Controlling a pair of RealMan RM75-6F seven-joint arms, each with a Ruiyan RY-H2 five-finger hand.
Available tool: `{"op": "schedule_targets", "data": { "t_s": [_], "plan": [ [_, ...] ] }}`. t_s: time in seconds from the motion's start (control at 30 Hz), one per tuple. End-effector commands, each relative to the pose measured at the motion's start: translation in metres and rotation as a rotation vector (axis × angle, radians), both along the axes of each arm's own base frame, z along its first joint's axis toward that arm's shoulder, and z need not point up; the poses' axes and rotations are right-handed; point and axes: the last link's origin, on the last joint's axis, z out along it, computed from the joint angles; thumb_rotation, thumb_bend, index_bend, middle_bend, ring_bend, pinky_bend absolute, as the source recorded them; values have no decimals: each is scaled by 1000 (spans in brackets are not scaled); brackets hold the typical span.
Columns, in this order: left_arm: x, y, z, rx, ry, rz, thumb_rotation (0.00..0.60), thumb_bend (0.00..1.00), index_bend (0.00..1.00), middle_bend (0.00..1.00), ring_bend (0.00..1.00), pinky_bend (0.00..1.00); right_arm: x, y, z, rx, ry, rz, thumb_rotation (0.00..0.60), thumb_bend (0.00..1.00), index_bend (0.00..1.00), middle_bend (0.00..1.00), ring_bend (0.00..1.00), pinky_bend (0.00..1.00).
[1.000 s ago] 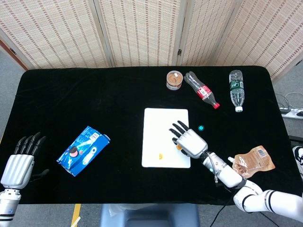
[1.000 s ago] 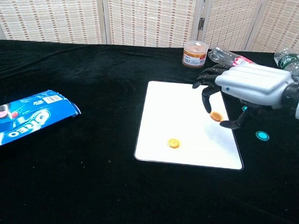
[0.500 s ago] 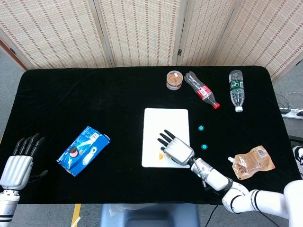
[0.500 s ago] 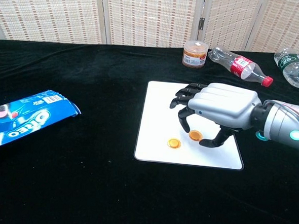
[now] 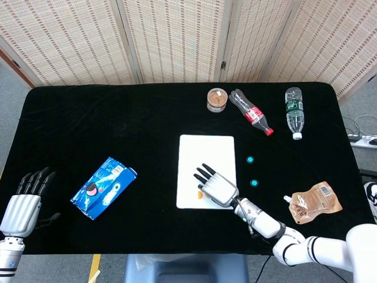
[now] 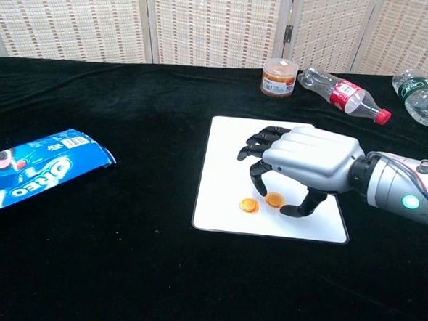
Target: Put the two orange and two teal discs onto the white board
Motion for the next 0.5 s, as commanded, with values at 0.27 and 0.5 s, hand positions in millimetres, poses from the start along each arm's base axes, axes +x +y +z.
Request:
{"op": "schedule_targets", "data": {
  "t_s": [0.27,0.5],
  "plan": [
    [0,1,0,-2,1,3,600,161,0,0,33,0,-1,1,-4,10,-4,-10,600,395,413,146,8,0],
    [1,2,-1,-8,1,0,600,162,0,0,32,0,0,3,5,0,-41,-12,600,395,172,119,10,0]
  ]
}}
